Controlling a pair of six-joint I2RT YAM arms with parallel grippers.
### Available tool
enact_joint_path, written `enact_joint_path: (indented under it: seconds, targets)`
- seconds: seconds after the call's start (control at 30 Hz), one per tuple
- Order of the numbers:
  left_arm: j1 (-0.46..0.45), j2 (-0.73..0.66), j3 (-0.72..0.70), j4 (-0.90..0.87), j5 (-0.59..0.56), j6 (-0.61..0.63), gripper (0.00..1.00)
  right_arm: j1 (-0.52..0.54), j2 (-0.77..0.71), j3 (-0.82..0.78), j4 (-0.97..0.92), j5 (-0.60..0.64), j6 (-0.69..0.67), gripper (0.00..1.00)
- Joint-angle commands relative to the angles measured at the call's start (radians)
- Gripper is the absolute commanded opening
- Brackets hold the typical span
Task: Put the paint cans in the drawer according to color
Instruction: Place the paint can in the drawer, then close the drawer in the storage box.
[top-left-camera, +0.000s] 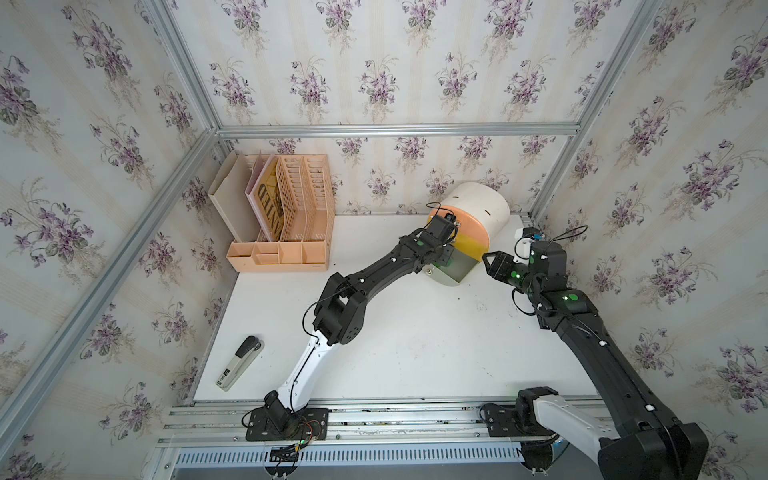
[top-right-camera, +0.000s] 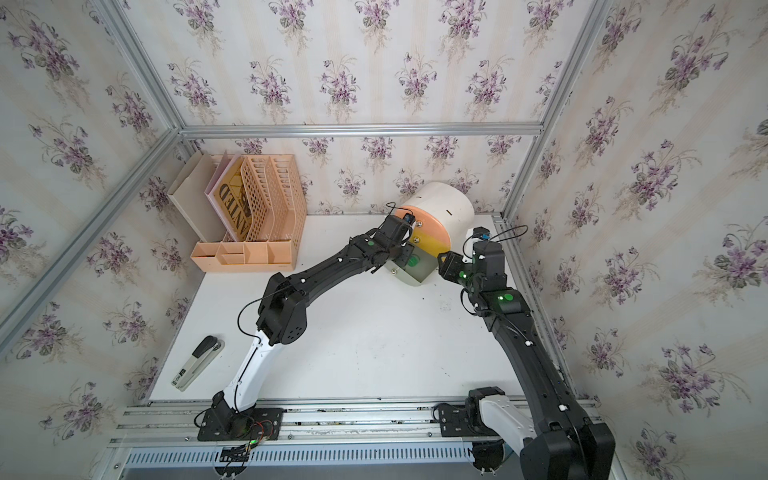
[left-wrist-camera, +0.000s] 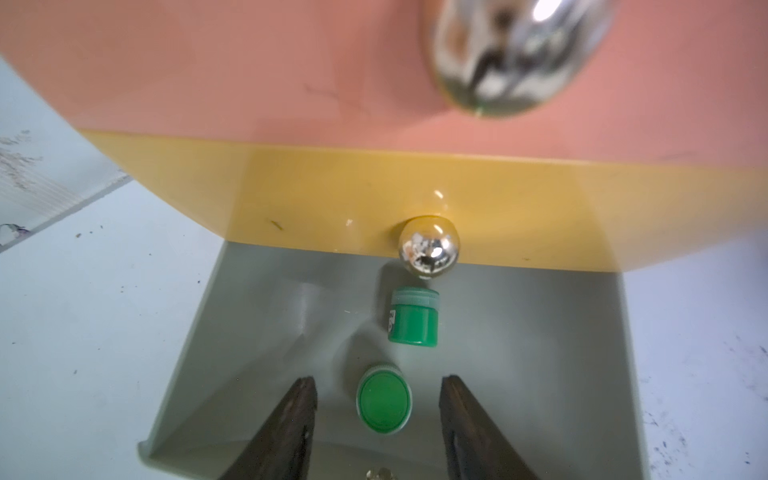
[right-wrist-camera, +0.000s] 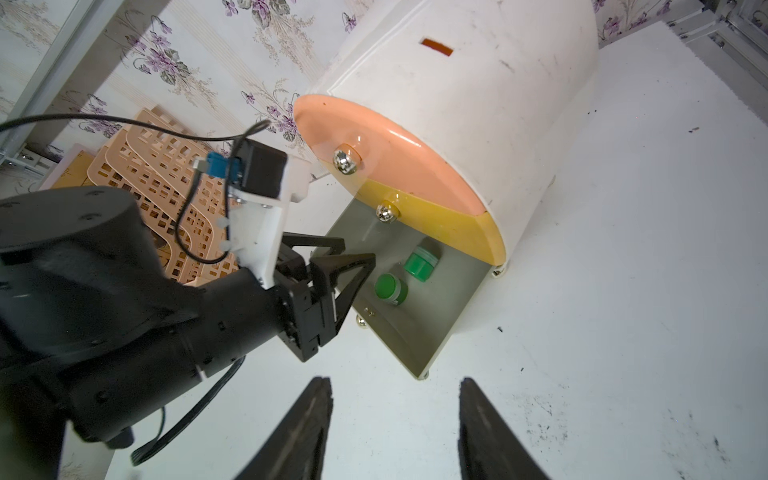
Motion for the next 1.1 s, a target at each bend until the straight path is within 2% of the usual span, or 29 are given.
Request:
enact_joint_path:
  seconds: [0.0,0.43,0.67,0.83,1.07]
  targets:
    - [0.001,-0.072,-0.067,0.045,0.017,0.001,0.53,-0.008,0.023,0.028,0.026,-0.011,-0.016,0.53]
    - [0.000,-0.370,-0.472,0.193,0.079,-0.060,0.53,-0.082,0.247,0.300,0.043,-0.060,-0.053,0.53]
    - [0.002,-0.477,-0.725,0.418,0.102,-0.078,0.54,-0.124,0.402,0.490,0.045,-0.101,-0.105,0.53]
    - [0.005,-0.508,-0.879,0.586,0.105,-0.088,0.55,-0.132,0.484,0.531,0.135,-0.103,-0.126,0.56]
    - [0.026,-0.466,-0.951,0.667,0.122,-0.107,0.55,-0.141,0.623,0.593,0.242,-0.103,-0.122,0.57]
